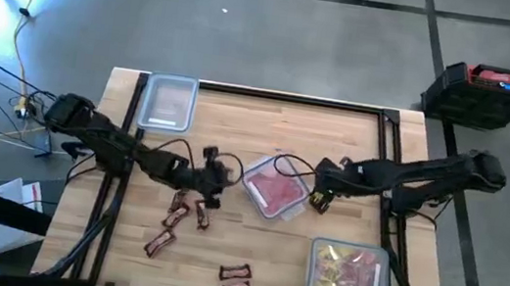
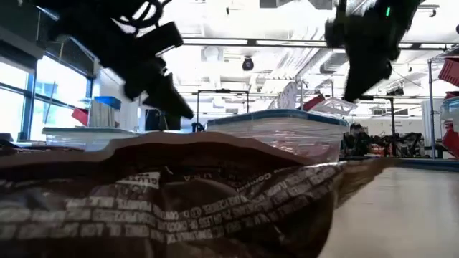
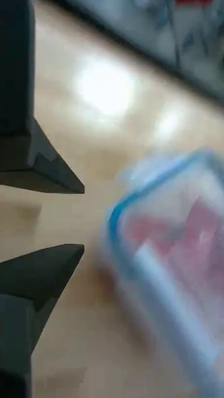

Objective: Sort candy
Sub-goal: Open the transparent bin

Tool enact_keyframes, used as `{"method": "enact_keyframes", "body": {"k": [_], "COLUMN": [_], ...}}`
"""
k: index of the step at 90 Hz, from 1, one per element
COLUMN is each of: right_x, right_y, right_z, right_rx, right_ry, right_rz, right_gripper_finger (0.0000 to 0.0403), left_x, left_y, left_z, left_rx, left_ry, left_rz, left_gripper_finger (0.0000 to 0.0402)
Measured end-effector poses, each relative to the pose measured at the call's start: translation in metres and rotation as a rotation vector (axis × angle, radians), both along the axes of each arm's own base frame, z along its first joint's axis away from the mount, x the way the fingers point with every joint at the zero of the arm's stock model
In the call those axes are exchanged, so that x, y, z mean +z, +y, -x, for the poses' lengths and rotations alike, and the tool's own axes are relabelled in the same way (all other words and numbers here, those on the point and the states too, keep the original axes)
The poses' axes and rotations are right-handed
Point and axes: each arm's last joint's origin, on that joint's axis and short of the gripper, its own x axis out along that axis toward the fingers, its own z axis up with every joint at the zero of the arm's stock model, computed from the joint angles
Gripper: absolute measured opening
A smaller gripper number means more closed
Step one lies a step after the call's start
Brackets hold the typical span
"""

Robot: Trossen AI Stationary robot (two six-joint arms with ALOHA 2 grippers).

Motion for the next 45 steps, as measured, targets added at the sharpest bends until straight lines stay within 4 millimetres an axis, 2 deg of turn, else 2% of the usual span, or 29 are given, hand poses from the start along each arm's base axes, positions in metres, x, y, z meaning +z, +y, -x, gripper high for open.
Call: {"method": "enact_keyframes", "body": {"k": [6,16,30,45], "right_x": [0.005,0.002,-0.017,-0.043], "right_y": [0.014,0.032,0.051,0.058], "right_z": [-0.004,-0.008,-0.018,-0.027], "right_rx": [0.029,0.042,0.051,0.023], "right_ry": [-0.089,-0.135,-0.089,0.004], "right_rz": [-0.044,-0.088,-0.104,-0.082], "right_gripper_finger": [0.0133,0.0133,0.0133,0.0133], "left_x": [0.003,0.001,-0.011,-0.027], "left_y": [0.009,0.022,0.034,0.029], "left_z": [-0.004,-0.009,-0.017,-0.024], "left_rx": [0.042,0.088,0.084,0.001], "left_ry": [-0.049,-0.087,-0.085,-0.081], "left_rz": [0.015,0.026,0.089,0.212], "left_gripper_finger": [0.0126,0.0126,0.0126,0.0126]}}
